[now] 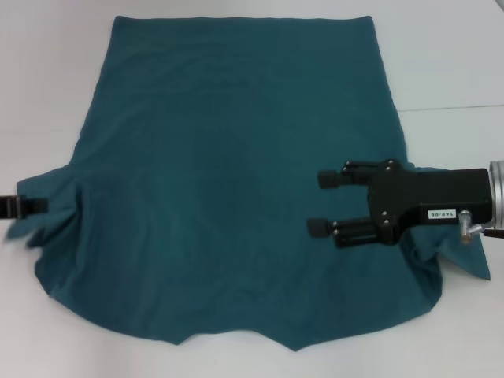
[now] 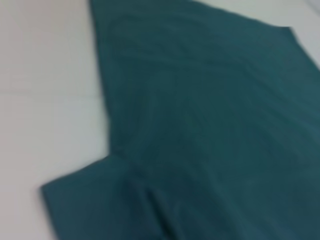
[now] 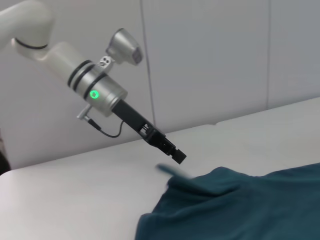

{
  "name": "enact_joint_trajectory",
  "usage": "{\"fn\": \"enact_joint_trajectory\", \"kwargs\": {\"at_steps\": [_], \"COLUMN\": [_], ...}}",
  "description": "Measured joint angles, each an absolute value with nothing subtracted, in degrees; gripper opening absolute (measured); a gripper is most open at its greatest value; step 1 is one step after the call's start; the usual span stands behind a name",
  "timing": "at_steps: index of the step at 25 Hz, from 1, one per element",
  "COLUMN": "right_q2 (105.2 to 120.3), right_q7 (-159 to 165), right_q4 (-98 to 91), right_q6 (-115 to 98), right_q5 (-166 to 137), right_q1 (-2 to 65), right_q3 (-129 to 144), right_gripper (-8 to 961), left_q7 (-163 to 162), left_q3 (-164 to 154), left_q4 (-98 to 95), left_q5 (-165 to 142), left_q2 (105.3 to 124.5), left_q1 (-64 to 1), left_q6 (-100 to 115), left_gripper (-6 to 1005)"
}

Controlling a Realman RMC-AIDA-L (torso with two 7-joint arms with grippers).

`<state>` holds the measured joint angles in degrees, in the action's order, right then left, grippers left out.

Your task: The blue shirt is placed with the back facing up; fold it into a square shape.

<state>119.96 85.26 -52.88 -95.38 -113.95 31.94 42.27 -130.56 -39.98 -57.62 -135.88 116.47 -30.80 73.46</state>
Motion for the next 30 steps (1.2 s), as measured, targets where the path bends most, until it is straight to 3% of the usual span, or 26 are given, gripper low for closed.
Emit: {"fn": "enact_joint_trajectory", "kwargs": {"at_steps": [11,14,17,21,30], "right_q2": [119.81,119.79,119.75,119.62,119.47], "right_q7": [84.86,84.85,84.84,84.82,85.03], "right_q4": [-52.30,-52.29,-52.30,-52.65,-53.81], "right_q6": [-92.88,-92.83,-92.89,-93.12,-93.32], "right_q5": [-109.62,-109.59,-109.59,-109.59,-109.66], "right_q1": [28.79,28.39,28.05,27.93,29.28], "right_q3": [42.13,42.10,42.10,42.10,42.60], "right_gripper": [881,881,881,880,880], "left_q7": [-118.42,-121.08,-126.21,-134.53,-147.18], "left_q3": [-41.76,-42.78,-42.26,-41.99,-41.34], "left_q4": [-64.40,-64.58,-64.80,-64.76,-63.05], "left_q5": [-132.57,-134.24,-134.97,-135.05,-135.21], "left_q2": [121.57,121.68,120.69,117.41,113.16], "left_q1": [-32.23,-32.76,-32.52,-30.72,-27.94], "left_q6": [81.28,79.62,78.28,78.39,80.67], "left_gripper": [77,77,78,79,128]}}
